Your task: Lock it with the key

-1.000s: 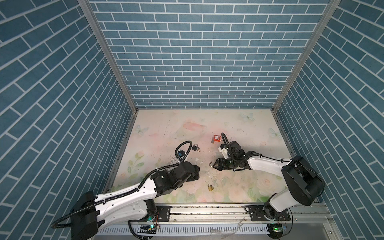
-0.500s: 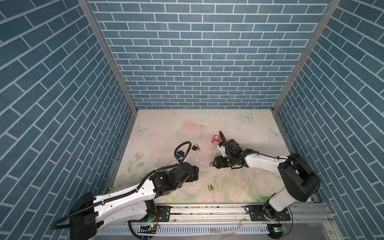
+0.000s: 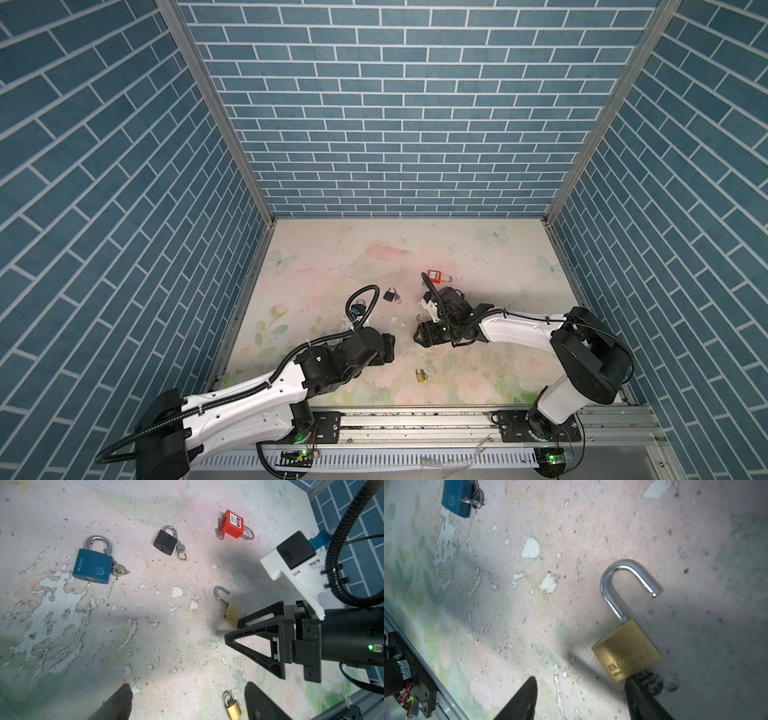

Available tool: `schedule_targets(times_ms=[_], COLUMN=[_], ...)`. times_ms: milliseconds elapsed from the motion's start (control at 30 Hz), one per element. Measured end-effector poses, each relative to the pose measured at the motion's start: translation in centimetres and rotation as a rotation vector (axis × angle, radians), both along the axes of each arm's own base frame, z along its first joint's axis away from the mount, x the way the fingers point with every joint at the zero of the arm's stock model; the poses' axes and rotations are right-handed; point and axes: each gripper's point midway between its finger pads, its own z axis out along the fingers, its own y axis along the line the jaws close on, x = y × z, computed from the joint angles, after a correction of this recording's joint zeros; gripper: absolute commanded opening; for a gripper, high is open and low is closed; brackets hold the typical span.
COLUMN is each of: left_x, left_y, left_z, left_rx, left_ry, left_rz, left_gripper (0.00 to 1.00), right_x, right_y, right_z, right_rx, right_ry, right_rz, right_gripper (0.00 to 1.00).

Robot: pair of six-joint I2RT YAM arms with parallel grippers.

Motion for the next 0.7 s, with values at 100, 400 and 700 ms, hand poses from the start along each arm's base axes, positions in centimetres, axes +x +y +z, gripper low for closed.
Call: schedule_targets(times_ms=[100, 400, 700], left_x=[0.0, -0.2, -0.3], left_y=[0.0, 0.3, 0.6], left_z=[-0.1, -1.2, -1.4], left_rx=[0.004, 0.051, 0.042], left_ry=[0.0, 0.034, 0.058], left_rz=[-0.002, 0.006, 0.035], left_gripper=[0.86, 0.86, 0.86], right_x=[-0.1, -0.3, -0.3], right_y=[0.0, 0.6, 1.7], right_z=[0.0, 0.4, 1.1], right_rx=[0.001, 0.032, 0.096], right_ry=[0.003, 0.014, 0.017], right_rz=[-0.002, 0.015, 0.04], right_gripper=[0.68, 0.68, 0.67])
